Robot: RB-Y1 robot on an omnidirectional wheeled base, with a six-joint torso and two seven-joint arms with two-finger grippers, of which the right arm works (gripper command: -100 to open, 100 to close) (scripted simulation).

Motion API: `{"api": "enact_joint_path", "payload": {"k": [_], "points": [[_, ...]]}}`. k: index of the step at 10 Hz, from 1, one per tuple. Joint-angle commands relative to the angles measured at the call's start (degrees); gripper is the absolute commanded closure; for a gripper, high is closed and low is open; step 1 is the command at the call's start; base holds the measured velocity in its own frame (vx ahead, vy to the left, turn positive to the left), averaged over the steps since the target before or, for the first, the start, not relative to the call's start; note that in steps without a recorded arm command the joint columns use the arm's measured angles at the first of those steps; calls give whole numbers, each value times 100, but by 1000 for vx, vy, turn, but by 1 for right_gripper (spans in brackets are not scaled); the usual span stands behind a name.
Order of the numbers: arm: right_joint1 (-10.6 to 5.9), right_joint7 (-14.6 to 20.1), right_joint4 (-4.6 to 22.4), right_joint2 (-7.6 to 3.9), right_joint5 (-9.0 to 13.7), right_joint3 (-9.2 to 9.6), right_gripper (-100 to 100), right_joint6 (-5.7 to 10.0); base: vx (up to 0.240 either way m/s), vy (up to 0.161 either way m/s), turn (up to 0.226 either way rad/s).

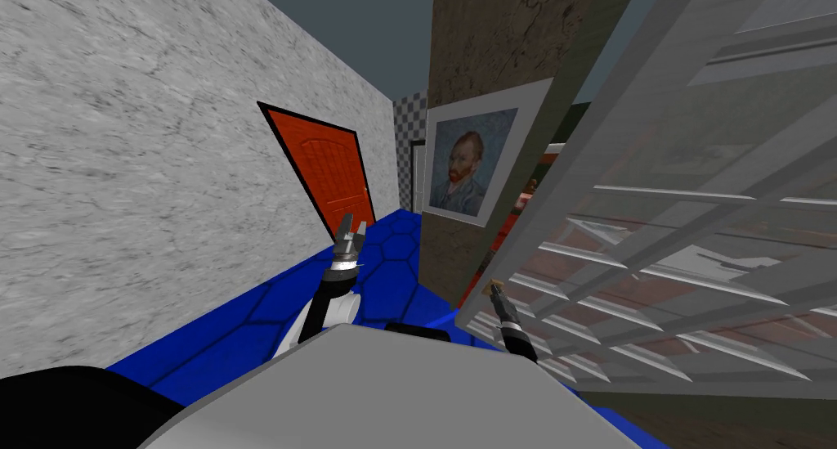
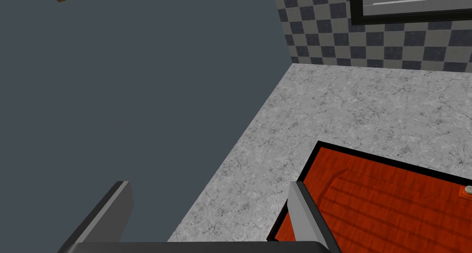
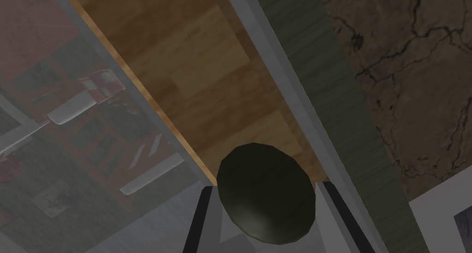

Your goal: Push the door open

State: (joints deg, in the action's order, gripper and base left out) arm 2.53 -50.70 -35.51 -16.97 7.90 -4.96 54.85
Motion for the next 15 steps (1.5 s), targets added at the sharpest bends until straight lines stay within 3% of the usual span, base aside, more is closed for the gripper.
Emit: {"api": "enact_joint_path", "payload": {"k": [1,9,15], "points": [[-20,286,125,30,61,73,100,84,-34,-11,72],[136,1207,63,-25,350,190,100,173,-43,-13,73],[308,2136,-6,-85,667,317,100,270,-52,-18,94]]}}
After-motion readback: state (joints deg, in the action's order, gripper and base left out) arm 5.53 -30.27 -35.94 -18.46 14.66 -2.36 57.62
